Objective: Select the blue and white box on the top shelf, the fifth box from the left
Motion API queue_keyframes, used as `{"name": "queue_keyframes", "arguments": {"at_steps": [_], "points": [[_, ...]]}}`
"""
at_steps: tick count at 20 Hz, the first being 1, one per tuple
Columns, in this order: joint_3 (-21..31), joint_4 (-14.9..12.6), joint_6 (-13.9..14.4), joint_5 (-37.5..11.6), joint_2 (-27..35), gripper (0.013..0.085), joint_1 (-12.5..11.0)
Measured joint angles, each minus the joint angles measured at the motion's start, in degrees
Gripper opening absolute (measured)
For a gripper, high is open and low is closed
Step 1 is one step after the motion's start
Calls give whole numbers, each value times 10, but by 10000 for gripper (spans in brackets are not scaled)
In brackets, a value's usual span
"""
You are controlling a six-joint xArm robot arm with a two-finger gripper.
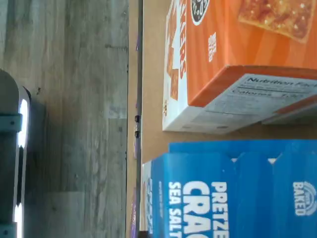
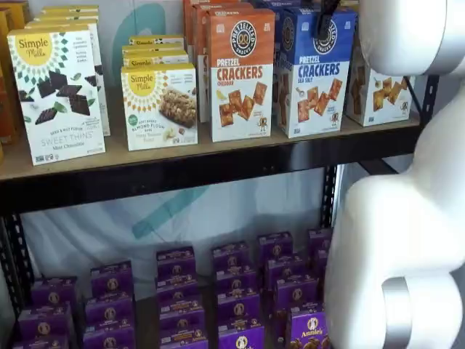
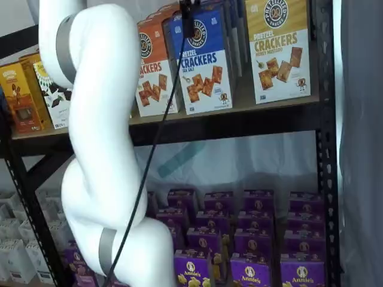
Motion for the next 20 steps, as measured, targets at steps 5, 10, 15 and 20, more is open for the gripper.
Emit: {"name": "queue_keyframes", "arguments": {"at_steps": [5,10,15,20], "points": [[4,1,0,-4,-1,650,0],[5,3,0,-4,-2,650,-1],[5,4,-1,-3,-3,610,-2],[9,2,-2,-3,-7,570,-3]]}}
